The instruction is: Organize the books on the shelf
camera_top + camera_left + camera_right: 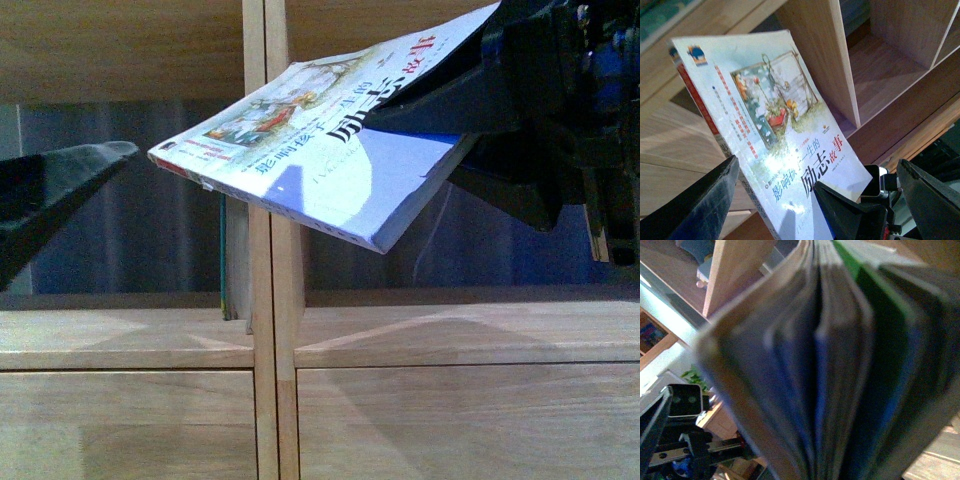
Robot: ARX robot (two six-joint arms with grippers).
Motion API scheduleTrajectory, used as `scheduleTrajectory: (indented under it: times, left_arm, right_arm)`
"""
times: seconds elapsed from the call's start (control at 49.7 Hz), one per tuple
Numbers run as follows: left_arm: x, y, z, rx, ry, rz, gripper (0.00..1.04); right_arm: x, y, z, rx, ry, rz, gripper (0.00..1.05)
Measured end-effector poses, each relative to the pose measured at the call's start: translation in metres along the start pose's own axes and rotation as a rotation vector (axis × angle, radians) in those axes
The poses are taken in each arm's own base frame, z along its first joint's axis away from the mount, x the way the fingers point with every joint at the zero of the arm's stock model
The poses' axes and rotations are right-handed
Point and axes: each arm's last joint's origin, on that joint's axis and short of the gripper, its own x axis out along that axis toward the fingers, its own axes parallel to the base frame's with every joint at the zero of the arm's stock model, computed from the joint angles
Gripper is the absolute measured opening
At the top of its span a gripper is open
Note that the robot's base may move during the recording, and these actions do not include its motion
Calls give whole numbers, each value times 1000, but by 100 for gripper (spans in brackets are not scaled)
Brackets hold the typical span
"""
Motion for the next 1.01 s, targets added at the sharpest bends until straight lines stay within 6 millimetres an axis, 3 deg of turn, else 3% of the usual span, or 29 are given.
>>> scheduleTrajectory:
  times: [0.443, 0.644, 0.905, 1.006]
  left_arm:
    - [13, 4, -11, -28, 11, -8, 97]
    - [26, 0, -1, 18, 2, -32, 97]
    - [34, 0, 3, 61, -2, -43, 97]
    - [35, 0, 3, 66, -9, -37, 89]
  right_arm:
    - [-10, 14, 7, 35, 6, 60, 7]
    - [-18, 28, 1, 38, 50, 112, 7]
    - [-21, 30, -11, 54, 97, 130, 7]
    - [-21, 30, -13, 57, 102, 129, 7]
